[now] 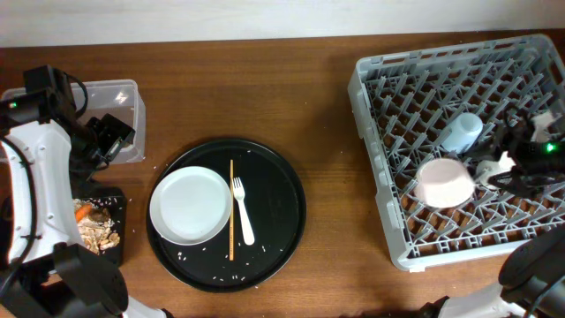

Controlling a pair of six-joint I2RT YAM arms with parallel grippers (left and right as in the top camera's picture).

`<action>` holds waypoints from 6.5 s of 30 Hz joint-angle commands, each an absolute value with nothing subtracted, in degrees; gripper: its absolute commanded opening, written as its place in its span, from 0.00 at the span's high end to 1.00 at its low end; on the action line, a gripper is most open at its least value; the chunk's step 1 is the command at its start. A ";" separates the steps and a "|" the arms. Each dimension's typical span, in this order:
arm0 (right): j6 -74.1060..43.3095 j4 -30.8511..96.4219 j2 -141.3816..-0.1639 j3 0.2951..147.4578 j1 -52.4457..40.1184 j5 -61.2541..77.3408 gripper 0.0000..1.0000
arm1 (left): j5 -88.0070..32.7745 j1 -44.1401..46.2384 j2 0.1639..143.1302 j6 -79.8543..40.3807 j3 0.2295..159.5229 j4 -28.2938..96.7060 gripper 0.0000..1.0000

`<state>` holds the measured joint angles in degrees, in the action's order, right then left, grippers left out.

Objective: Sort waste into correct bins and load items into the dishwasher rack
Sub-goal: 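Carry the pink bowl to the rack and set it down, then grasp the white plastic fork with the right gripper, then insert the fork upright into the rack, then grasp the rim of the white plate with the right gripper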

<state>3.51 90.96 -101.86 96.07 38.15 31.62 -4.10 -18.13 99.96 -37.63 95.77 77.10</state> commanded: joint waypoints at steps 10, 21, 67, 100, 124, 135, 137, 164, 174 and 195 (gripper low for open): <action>1.26 97.23 -94.15 107.70 26.09 27.40 0.18 | -4.10 -18.28 99.50 -38.37 95.70 77.17 0.01; -13.61 76.73 -95.66 102.26 -20.36 10.87 0.30 | -4.10 -18.28 99.50 -38.37 95.70 77.17 0.01; -29.50 50.11 -127.83 91.39 -51.42 0.71 0.60 | -4.08 -18.28 99.50 -38.37 95.70 77.17 0.01; -31.79 62.46 -125.78 101.56 -43.81 2.24 0.96 | -4.08 -18.28 99.50 -38.37 95.70 77.17 0.01; 1.13 70.89 -117.45 114.65 -2.13 2.98 0.90 | -4.08 -18.28 99.50 -38.37 95.70 77.17 0.01; 1.06 72.07 -119.44 114.65 -2.35 3.03 0.54 | -4.10 -18.28 99.50 -38.37 95.70 77.17 0.01; 1.02 72.84 -119.42 114.65 -2.59 3.05 0.48 | -4.10 -18.28 99.50 -38.37 95.70 77.17 0.01; -26.76 62.83 -129.21 114.54 -46.65 10.24 0.61 | -4.10 -18.28 99.50 -38.37 95.70 77.17 0.01; -28.80 61.49 -135.63 114.54 -49.50 9.50 0.70 | -4.10 -18.28 99.50 -38.37 95.70 77.17 0.01; -30.55 62.19 -136.77 114.54 -49.50 10.07 0.95 | -4.10 -18.28 99.50 -38.37 95.70 77.17 0.01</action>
<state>-30.24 61.82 -136.20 114.10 -48.97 9.98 -4.10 -18.13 99.96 -37.63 95.77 77.12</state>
